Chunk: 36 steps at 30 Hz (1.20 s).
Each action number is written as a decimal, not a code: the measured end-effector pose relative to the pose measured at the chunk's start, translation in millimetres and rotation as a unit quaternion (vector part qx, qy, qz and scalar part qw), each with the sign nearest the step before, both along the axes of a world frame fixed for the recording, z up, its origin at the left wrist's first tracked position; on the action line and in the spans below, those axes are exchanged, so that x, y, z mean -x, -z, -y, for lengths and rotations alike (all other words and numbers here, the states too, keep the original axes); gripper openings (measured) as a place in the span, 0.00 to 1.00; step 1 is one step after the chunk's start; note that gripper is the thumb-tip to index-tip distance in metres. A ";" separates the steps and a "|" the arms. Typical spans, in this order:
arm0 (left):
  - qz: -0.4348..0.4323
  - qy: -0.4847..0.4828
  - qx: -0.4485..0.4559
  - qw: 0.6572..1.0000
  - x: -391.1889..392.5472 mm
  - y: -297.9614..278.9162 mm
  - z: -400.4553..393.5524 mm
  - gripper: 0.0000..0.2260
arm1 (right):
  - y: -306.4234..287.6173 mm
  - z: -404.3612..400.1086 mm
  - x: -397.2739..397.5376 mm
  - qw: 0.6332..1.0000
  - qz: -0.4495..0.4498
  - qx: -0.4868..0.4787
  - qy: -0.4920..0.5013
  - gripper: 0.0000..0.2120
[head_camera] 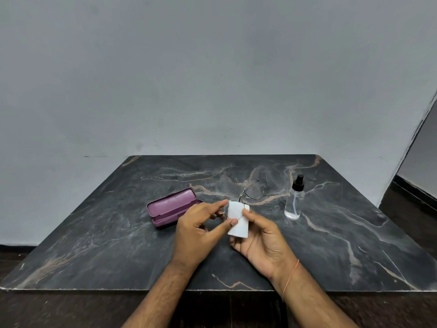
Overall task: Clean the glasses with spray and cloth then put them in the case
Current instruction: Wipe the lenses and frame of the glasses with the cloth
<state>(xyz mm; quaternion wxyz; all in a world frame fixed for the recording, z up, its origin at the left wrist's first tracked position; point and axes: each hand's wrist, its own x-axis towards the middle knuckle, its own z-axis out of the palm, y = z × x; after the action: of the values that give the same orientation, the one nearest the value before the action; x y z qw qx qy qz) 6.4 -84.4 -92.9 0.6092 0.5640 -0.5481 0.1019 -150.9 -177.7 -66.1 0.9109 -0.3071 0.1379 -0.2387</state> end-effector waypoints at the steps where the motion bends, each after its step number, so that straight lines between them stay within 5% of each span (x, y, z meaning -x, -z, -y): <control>1: -0.001 0.001 0.000 1.000 0.1 -0.3 -0.1 0.22 | -0.6 -0.3 0.2 1.000 0.002 0.006 -0.015 0.15; 9: -0.005 -0.011 0.009 1.000 -0.8 1.0 -1.2 0.22 | -0.5 -3.7 0.3 0.998 -0.008 0.054 -0.044 0.19; 36: -0.014 0.015 -0.015 1.000 0.9 -1.3 -0.2 0.20 | -2.6 -0.8 1.4 1.000 0.019 -0.007 0.003 0.14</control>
<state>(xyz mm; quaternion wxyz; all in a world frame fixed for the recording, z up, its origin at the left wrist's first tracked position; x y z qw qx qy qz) 5.5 -84.1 -91.6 0.6097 0.5662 -0.5494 0.0768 -152.2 -176.9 -63.5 0.9146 -0.2959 0.1236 -0.2462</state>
